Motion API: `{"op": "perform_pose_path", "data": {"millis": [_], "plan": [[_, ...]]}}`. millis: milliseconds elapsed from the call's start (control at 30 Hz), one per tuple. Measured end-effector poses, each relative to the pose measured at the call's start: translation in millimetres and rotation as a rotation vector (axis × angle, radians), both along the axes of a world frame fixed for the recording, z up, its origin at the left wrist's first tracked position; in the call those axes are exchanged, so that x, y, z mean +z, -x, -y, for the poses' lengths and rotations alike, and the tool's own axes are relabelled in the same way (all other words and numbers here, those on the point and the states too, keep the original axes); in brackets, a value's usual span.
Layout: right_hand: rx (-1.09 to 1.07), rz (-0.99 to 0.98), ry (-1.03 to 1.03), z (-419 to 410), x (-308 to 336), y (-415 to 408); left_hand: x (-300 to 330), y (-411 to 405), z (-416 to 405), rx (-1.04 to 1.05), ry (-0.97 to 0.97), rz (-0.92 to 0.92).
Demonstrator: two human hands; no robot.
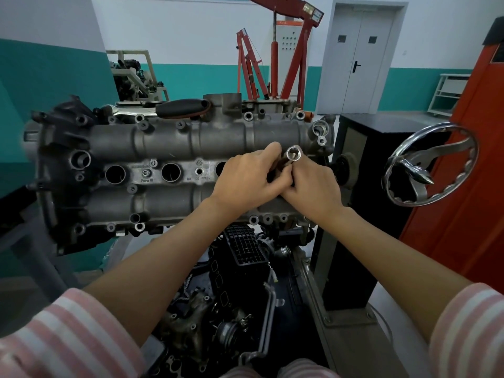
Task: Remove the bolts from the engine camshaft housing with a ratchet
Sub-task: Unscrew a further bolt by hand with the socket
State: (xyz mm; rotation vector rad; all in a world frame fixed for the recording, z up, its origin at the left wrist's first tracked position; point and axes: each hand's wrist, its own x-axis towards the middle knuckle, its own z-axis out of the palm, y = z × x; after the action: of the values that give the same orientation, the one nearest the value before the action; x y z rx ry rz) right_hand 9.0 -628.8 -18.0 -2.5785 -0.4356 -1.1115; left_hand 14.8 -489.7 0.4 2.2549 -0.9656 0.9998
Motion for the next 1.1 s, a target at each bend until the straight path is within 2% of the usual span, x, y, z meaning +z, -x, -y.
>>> {"op": "perform_pose_path", "data": {"millis": [333, 533, 733, 867, 1100], "plan": [[0.049, 0.099, -0.011, -1.2, -0.1, 3.0, -1.1, -5.4, -1.1, 0.005, -0.024, -0.027], [0.03, 0.004, -0.009, 0.4, -0.7, 0.2, 1.3, 0.9, 0.6, 0.004, -0.006, 0.006], [-0.002, 0.018, 0.041, -0.5, 0.6, 0.1, -2.2, -5.9, -1.1, 0.017, 0.017, -0.014], [0.035, 0.088, 0.0, -2.0, 0.6, 4.5, -1.7, -5.4, -1.0, 0.019, -0.022, -0.012], [0.023, 0.007, -0.015, -1.6, -0.2, 1.1, -1.0, -2.6, -0.2, 0.028, 0.0, -0.007]]}}
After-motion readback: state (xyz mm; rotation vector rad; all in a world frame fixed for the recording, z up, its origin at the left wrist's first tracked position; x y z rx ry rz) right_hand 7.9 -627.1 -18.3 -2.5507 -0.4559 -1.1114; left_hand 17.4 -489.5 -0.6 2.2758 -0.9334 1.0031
